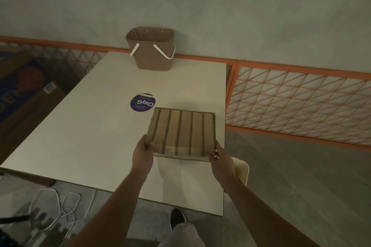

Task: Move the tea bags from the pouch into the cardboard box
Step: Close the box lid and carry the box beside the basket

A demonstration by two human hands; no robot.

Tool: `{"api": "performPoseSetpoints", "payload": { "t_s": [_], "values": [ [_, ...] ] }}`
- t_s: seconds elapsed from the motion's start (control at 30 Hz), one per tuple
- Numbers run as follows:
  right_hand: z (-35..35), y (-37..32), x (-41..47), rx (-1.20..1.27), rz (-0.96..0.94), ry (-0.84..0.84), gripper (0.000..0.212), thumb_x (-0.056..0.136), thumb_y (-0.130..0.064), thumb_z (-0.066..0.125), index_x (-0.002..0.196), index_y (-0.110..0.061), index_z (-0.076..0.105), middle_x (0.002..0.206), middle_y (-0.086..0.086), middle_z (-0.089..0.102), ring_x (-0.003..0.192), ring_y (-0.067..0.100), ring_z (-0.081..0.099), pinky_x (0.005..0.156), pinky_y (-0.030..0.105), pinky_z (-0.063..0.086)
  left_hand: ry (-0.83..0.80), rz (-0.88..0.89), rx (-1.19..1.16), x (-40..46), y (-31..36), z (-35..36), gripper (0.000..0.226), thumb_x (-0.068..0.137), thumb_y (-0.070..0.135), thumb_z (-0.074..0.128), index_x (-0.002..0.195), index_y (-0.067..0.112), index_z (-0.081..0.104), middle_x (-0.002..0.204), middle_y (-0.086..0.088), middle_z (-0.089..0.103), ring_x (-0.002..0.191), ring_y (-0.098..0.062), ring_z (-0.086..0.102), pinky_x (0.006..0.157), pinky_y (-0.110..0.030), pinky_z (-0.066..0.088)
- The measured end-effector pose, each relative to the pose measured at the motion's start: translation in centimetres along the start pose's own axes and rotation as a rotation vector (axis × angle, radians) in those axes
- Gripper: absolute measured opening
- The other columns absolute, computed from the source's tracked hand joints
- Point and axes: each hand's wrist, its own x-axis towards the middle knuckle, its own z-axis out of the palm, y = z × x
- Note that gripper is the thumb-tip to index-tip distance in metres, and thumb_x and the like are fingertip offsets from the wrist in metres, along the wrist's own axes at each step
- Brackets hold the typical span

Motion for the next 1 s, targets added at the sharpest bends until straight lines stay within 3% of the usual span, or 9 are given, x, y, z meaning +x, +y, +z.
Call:
{"api": "performPoseSetpoints", "payload": {
  "t_s": [0.17, 0.3, 0.37, 0.47, 0.57, 0.63, 0.73, 0.9, 1.0],
  "values": [
    [-0.2, -1.4, 2.8, 0.002, -0.032, 0.069, 0.053, 0.099, -0.013, 0.053, 0.15, -0.019, 0.037, 0.139, 0.005, 0.054, 0.129, 0.022, 0.05, 0.103, 0.033, 0.042, -0.026, 0.044, -0.013, 2.8, 1.9, 0.4, 0.016, 0.102, 0.005, 0.047, 0.108, 0.014, 0.058, 0.094, -0.005, 0.064, 0.083, -0.017, 0.057, 0.071, -0.027, 0.045],
    [-0.3, -3.4, 6.3, 0.014, -0.054, 0.125, 0.049, 0.099, -0.013, 0.052, 0.147, -0.021, 0.042, 0.134, 0.004, 0.057, 0.124, 0.02, 0.053, 0.099, 0.032, 0.045, -0.059, 0.061, -0.032, 7.1, 4.0, 1.0, 0.019, 0.102, 0.006, 0.048, 0.114, 0.018, 0.059, 0.103, -0.005, 0.066, 0.095, -0.023, 0.06, 0.083, -0.039, 0.046],
    [-0.2, -4.7, 8.5, 0.041, -0.051, 0.159, 0.05, 0.099, -0.013, 0.052, 0.147, -0.021, 0.042, 0.133, 0.003, 0.057, 0.124, 0.021, 0.053, 0.101, 0.034, 0.047, -0.072, 0.067, -0.014, 9.8, 5.1, 1.5, 0.023, 0.103, 0.008, 0.048, 0.122, 0.016, 0.058, 0.109, -0.005, 0.065, 0.1, -0.023, 0.059, 0.084, -0.036, 0.043],
    [-0.1, -6.7, 12.1, 0.056, -0.049, 0.224, 0.047, 0.099, -0.011, 0.051, 0.145, -0.02, 0.044, 0.13, 0.002, 0.059, 0.12, 0.02, 0.055, 0.093, 0.029, 0.046, -0.085, 0.058, -0.018, 14.0, 7.1, 2.6, 0.023, 0.104, 0.009, 0.049, 0.125, 0.012, 0.057, 0.105, -0.007, 0.063, 0.096, -0.023, 0.056, 0.081, -0.032, 0.039],
    [0.1, -8.2, 16.1, 0.037, -0.024, 0.267, 0.048, 0.099, -0.01, 0.051, 0.145, -0.019, 0.045, 0.132, 0.002, 0.059, 0.119, 0.02, 0.056, 0.089, 0.026, 0.043, -0.102, 0.068, -0.005, 17.9, 8.6, 3.6, 0.01, 0.104, 0.009, 0.049, 0.11, 0.014, 0.055, 0.088, 0.0, 0.059, 0.079, -0.017, 0.052, 0.073, -0.033, 0.037],
    [0.2, -8.7, 18.7, 0.041, 0.01, 0.302, 0.048, 0.098, -0.008, 0.052, 0.144, -0.019, 0.047, 0.132, 0.003, 0.06, 0.118, 0.022, 0.057, 0.087, 0.026, 0.042, -0.114, 0.101, 0.025, 20.7, 9.1, 4.6, 0.01, 0.103, 0.01, 0.049, 0.107, 0.007, 0.058, 0.088, -0.008, 0.061, 0.073, -0.015, 0.051, 0.065, -0.034, 0.037],
    [0.4, -9.0, 22.2, 0.053, 0.04, 0.332, 0.047, 0.098, -0.005, 0.05, 0.143, -0.02, 0.049, 0.132, 0.004, 0.061, 0.119, 0.023, 0.057, 0.084, 0.025, 0.041, -0.13, 0.124, 0.046, 24.5, 9.6, 6.1, 0.013, 0.102, 0.009, 0.049, 0.106, 0.001, 0.059, 0.091, -0.019, 0.062, 0.075, -0.025, 0.051, 0.063, -0.034, 0.034],
    [0.8, -8.5, 27.5, 0.02, 0.081, 0.354, 0.05, 0.096, -0.001, 0.046, 0.141, -0.02, 0.051, 0.126, 0.01, 0.065, 0.114, 0.03, 0.059, 0.079, 0.024, 0.037, -0.158, 0.138, 0.088, 29.2, 9.7, 8.4, 0.009, 0.102, 0.008, 0.049, 0.103, 0.013, 0.056, 0.085, -0.001, 0.057, 0.071, -0.014, 0.051, 0.06, -0.024, 0.038],
    [1.1, -7.9, 29.7, 0.007, 0.076, 0.322, 0.052, 0.094, 0.002, 0.046, 0.142, -0.018, 0.05, 0.124, 0.012, 0.064, 0.102, 0.02, 0.057, 0.081, 0.024, 0.038, -0.171, 0.143, 0.085, 31.5, 9.2, 9.6, 0.011, 0.101, 0.007, 0.05, 0.105, 0.012, 0.058, 0.088, -0.002, 0.06, 0.077, -0.02, 0.054, 0.062, -0.023, 0.039]
  ]
}}
